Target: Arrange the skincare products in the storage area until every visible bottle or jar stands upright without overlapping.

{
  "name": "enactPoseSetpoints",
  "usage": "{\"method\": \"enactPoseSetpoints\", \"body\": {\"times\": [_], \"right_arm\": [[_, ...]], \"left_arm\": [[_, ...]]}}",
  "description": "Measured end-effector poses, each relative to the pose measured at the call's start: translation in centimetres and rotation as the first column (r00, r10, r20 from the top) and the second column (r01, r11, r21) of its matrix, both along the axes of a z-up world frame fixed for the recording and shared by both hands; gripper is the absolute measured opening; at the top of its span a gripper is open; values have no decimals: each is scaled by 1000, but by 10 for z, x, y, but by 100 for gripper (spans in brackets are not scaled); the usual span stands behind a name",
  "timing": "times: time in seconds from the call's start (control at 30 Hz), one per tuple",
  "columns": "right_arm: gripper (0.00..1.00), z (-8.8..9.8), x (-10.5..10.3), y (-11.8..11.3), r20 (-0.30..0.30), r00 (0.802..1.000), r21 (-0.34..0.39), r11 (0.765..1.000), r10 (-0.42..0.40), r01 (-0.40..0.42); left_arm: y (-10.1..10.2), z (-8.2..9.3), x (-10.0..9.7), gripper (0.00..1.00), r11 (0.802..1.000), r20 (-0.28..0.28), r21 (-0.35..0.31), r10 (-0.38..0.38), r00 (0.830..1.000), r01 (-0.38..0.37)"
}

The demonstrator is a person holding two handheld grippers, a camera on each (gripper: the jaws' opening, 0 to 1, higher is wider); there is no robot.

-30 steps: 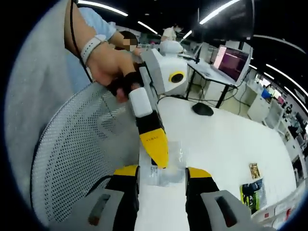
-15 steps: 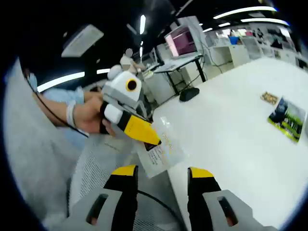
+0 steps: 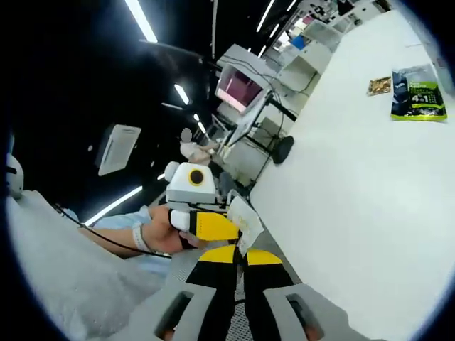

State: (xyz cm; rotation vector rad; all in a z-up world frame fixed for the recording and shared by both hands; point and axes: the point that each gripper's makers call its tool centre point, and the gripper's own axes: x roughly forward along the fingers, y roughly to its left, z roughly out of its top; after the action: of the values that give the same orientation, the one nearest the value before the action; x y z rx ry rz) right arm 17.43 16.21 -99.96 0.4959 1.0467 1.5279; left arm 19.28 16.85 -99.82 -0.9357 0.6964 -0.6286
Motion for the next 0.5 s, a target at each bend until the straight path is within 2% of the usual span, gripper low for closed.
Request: {"method": "enactPoseSetpoints", "body": {"times": [0.17,0.33,0.47,0.5], "right_arm": [[0,5,6,-4,-52,998,25,999,-41,42],[0,3,11,-6,-30,998,22,998,-53,53],[0,6,16,-5,-93,992,36,995,-89,92],[0,5,17,-6,-93,992,36,995,-90,94]], "left_arm": [[-2,3,1,1,1000,13,-8,1,1000,-1],[-5,-1,-1,1,1000,2,9,-19,1000,19],[-5,0,-2,0,1000,1,7,-19,1000,19],[-4,0,-2,0,1000,1,6,-18,1000,18]]}}
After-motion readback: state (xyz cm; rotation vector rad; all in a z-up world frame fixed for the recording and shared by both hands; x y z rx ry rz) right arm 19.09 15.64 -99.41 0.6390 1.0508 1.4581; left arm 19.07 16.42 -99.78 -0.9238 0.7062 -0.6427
